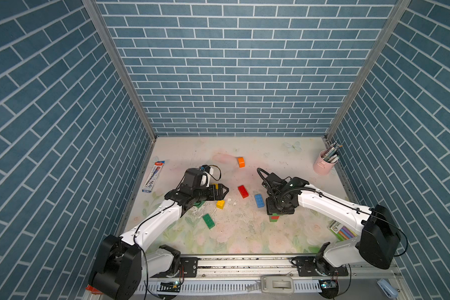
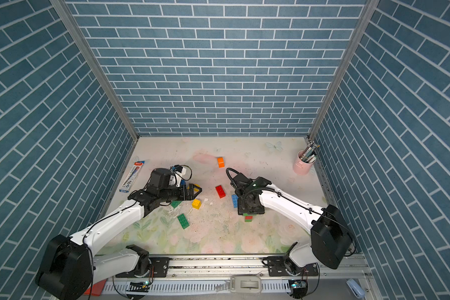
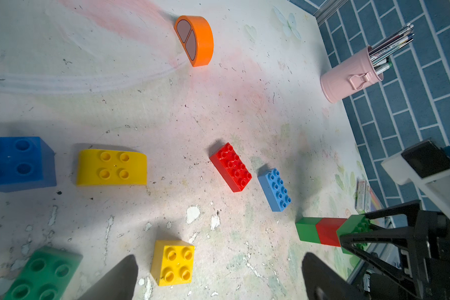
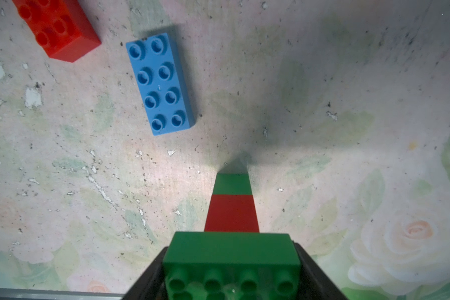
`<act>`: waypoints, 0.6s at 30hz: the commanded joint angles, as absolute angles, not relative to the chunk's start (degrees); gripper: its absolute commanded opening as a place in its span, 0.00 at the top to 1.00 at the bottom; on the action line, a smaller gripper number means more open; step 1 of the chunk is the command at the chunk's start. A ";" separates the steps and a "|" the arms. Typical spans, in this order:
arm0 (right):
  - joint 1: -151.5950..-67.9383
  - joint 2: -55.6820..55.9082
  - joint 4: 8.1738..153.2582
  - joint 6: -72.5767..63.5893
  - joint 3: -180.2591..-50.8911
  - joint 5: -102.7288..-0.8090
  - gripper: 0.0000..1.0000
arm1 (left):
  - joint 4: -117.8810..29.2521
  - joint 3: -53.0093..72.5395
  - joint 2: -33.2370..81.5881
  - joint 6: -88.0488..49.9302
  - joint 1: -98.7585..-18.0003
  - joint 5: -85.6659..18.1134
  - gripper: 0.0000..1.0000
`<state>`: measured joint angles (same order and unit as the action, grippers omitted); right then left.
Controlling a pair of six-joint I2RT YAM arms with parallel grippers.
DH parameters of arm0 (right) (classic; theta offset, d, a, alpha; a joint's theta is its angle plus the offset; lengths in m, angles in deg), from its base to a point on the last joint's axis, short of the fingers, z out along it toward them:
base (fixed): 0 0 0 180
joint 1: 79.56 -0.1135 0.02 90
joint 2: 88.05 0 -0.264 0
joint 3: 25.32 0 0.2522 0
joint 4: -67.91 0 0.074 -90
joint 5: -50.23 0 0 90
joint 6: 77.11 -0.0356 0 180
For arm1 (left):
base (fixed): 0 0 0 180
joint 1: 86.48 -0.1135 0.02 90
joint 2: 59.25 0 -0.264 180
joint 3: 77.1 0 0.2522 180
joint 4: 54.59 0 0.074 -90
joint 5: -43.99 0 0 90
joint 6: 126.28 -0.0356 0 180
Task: Assemble an ice cream with lego
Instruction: Assemble the lego brick with the lego brick.
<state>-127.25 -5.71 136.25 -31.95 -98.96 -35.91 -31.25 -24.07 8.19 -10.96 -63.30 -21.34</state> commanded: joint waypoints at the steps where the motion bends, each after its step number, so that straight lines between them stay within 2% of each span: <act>1: -127.38 -3.76 141.29 -35.45 -96.13 -33.72 0.65 | -30.49 -23.53 7.23 -11.79 -63.12 -21.85 0.00; 18: -127.38 -5.74 140.64 -34.77 -97.99 -32.21 0.42 | -29.78 -23.53 5.85 -11.94 -63.17 -23.01 0.01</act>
<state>-127.35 -5.92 136.34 -33.30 -99.01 -35.28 -31.18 -24.07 6.79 -11.26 -63.30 -22.39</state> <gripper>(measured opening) 0.667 0.995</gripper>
